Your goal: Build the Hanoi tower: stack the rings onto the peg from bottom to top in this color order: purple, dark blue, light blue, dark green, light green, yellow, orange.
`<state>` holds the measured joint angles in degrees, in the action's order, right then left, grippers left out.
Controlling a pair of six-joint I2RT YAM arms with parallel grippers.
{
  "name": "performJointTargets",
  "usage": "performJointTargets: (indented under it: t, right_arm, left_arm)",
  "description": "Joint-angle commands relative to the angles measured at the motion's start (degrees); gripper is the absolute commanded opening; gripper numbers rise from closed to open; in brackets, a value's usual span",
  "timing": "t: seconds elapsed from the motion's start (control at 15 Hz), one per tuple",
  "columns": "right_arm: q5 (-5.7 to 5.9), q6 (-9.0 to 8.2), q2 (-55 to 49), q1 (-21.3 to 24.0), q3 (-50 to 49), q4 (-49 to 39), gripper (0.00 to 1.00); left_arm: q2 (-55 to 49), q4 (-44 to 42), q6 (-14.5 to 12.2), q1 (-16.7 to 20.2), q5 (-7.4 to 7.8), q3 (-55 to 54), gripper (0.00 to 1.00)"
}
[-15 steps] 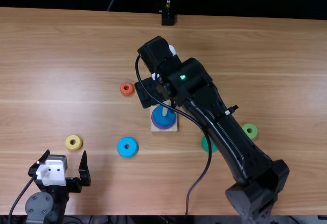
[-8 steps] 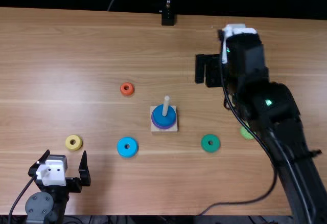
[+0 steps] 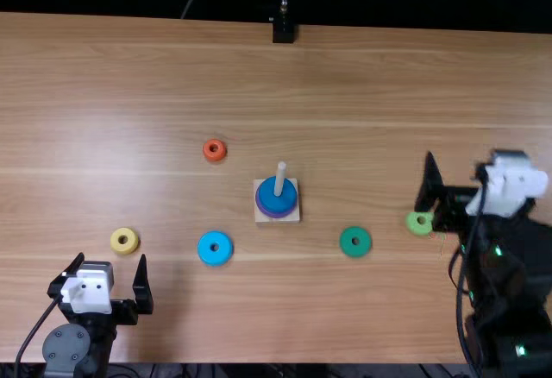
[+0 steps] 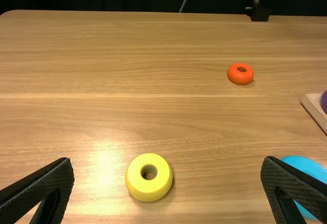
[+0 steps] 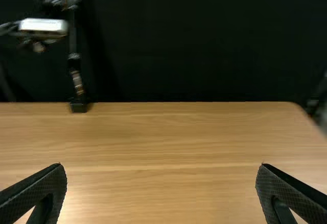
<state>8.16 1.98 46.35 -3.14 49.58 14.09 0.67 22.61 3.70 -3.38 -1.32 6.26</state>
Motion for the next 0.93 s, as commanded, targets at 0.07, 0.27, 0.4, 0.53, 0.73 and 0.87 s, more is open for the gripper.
performJointTargets:
  t: [0.07, 0.27, 0.4, 0.53, 0.73, 0.87]
  right_arm:
    - [-0.04, 0.98, -9.3, 4.4, -7.9, 0.0, 1.0]
    - [-0.25, 0.98, -22.9, 7.0, -20.2, -0.3, 1.0]
    - [-0.25, 0.98, -31.1, 7.0, -27.0, -0.3, 1.0]
    - [-0.15, 1.08, -35.5, 7.0, -31.6, 0.1, 1.0]
    - [-0.15, 1.08, -38.7, 6.9, -36.5, 0.3, 1.0]
    - [-0.15, 1.19, -40.6, 6.7, -38.9, -0.2, 1.0]
  left_arm:
    - [-0.7, 4.3, -0.3, 0.0, -0.37, -6.3, 1.0]
    - [-0.7, 4.3, -0.3, 0.0, -0.37, -6.3, 1.0]
    - [-0.7, 4.3, -0.3, 0.0, -0.37, -6.3, 1.0]
    - [-0.7, 4.3, -0.3, 0.0, -0.37, -6.3, 1.0]
    - [-0.7, 4.3, -0.3, 0.0, -0.37, -6.3, 1.0]
    - [-0.7, 4.3, -0.3, 0.0, -0.37, -6.3, 1.0]
